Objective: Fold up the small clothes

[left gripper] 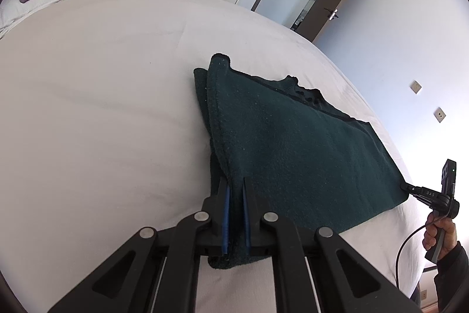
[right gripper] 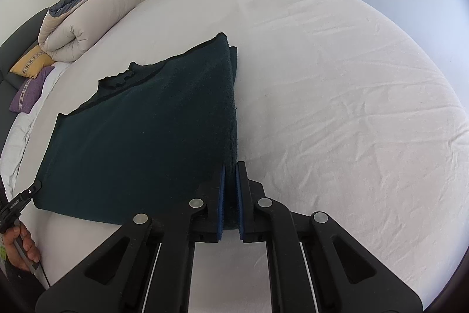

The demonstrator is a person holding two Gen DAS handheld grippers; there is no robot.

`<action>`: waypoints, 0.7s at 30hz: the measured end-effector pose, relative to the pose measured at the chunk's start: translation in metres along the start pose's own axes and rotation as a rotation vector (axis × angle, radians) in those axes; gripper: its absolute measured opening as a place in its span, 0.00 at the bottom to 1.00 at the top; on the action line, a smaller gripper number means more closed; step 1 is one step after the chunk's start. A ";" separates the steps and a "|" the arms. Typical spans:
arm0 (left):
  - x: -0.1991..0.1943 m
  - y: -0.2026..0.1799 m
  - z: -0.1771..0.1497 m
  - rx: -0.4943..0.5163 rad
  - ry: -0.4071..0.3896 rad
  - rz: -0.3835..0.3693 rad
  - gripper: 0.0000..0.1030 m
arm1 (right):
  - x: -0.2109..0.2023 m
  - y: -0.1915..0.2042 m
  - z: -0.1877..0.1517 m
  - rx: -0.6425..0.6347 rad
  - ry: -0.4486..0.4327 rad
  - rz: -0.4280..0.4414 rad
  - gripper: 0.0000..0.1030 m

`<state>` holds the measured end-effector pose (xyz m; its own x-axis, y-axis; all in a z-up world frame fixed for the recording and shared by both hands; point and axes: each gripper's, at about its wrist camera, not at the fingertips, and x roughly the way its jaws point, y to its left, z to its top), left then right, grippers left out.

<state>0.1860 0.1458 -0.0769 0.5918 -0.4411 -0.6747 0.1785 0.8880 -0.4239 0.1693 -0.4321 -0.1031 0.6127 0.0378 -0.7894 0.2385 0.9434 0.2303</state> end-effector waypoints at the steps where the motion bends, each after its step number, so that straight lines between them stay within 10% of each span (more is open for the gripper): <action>1: -0.002 0.000 -0.001 0.002 0.003 0.002 0.07 | -0.001 -0.001 -0.001 0.002 0.002 -0.003 0.05; 21: 0.001 0.008 -0.025 -0.021 0.080 0.034 0.07 | -0.001 -0.026 -0.031 0.027 0.051 -0.014 0.05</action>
<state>0.1686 0.1491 -0.0962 0.5325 -0.4207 -0.7344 0.1427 0.8999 -0.4121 0.1393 -0.4467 -0.1263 0.5700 0.0424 -0.8206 0.2673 0.9348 0.2340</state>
